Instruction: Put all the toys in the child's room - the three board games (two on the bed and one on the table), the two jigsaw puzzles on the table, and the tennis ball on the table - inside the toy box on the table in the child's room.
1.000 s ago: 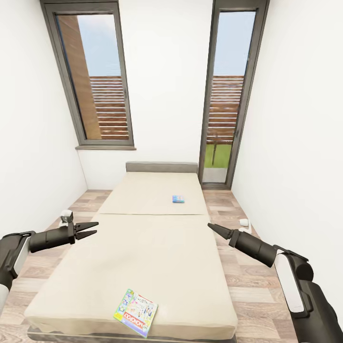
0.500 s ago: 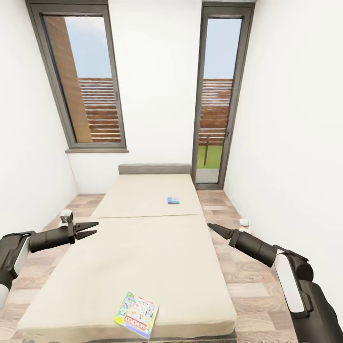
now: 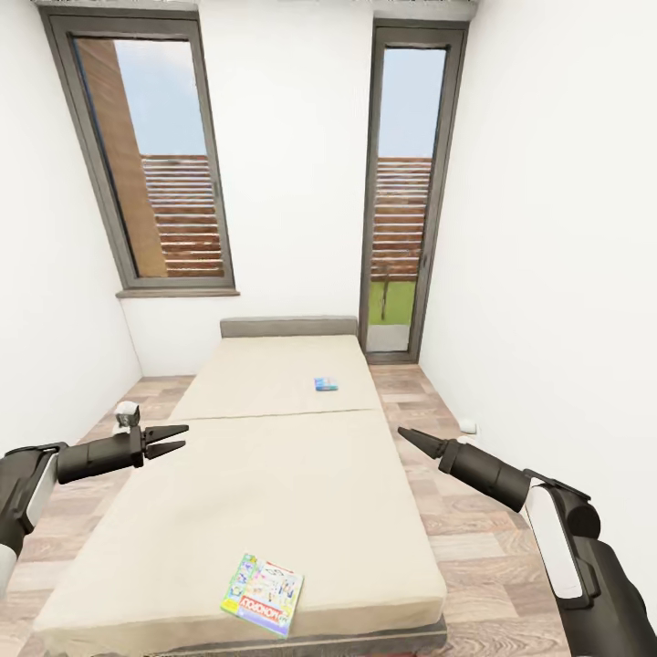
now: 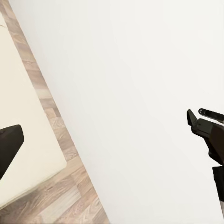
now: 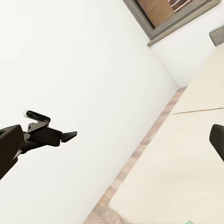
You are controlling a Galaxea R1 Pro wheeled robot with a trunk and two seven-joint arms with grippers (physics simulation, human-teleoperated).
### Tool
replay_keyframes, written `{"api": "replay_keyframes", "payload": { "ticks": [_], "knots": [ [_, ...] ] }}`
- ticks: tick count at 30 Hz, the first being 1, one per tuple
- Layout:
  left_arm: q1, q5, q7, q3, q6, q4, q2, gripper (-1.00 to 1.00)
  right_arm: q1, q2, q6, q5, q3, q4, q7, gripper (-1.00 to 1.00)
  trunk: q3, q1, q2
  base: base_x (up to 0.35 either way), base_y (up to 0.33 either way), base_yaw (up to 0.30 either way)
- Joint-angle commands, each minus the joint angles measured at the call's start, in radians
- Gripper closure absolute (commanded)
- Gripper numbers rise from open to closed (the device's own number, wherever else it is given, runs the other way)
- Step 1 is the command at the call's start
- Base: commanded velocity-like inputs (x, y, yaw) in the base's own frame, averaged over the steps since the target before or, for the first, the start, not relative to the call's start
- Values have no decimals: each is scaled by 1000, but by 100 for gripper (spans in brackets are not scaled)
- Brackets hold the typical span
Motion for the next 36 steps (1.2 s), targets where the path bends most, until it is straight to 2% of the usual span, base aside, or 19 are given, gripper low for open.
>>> {"api": "replay_keyframes", "payload": {
  "ticks": [1,10,21,34,36],
  "knots": [
    [-1,1,-2,0,10,0,0,-100,-1,0,5,-2,-1,0,2,-100,0,0,-1,-30,23,-1],
    [-1,1,-2,0,10,0,0,-100,-1,0,5,-2,-1,0,2,-100,14,0,-1,-63,136,0],
    [-1,3,-3,1,10,0,1,-100,-1,-1,-6,-3,-1,0,1,-100,32,0,-1,-9,18,0],
    [-1,6,-5,4,15,0,2,-100,-1,-1,-7,-5,-2,0,-1,-100,2,50,-92,0,0,0],
    [-1,8,-5,8,28,1,3,-100,-1,-1,-6,-9,-3,-1,-1,-100,2,50,-92,0,0,0]
  ]
}}
